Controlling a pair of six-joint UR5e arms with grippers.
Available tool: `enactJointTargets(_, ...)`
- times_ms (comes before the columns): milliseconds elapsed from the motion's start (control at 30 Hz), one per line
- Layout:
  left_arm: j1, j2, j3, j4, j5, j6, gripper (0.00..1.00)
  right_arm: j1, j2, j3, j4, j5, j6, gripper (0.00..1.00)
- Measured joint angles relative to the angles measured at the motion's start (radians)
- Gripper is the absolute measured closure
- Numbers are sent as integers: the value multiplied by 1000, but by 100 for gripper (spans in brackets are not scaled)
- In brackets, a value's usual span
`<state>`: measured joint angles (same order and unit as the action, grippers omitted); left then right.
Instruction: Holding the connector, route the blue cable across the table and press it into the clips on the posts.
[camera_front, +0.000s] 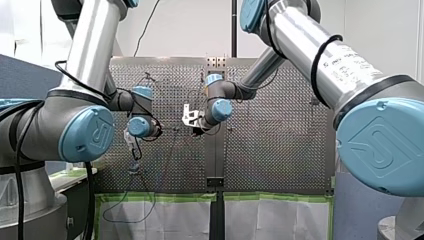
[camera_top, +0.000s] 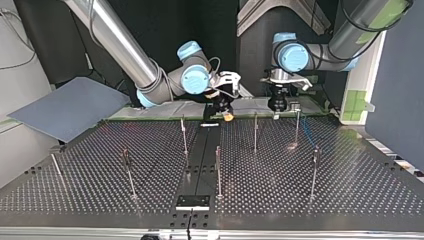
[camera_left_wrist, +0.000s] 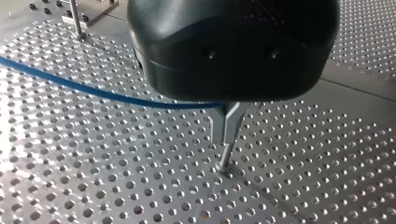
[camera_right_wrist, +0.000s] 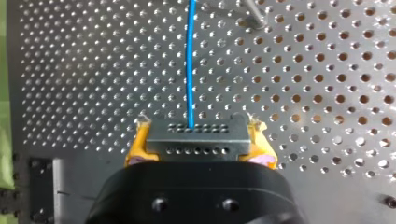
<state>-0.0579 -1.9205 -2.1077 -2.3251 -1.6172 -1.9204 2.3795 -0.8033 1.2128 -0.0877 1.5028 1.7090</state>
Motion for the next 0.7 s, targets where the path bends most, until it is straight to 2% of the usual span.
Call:
enactJointTargets(167,8,-36,36,-14,15,0,100,-12,1,0,-19,-29,20,100)
enactJointTargets(333,15,-69,71,-21,19,-1,100,-24,1,0,-25,-35,26,100)
enactJointTargets(500,20,-79,87,-20,33,-6,100,-38,3,0,-33,-42,35,100)
enactJointTargets(700,27,-100,120,-24,55,-21,100,-57,3,0,-39,-48,38,100)
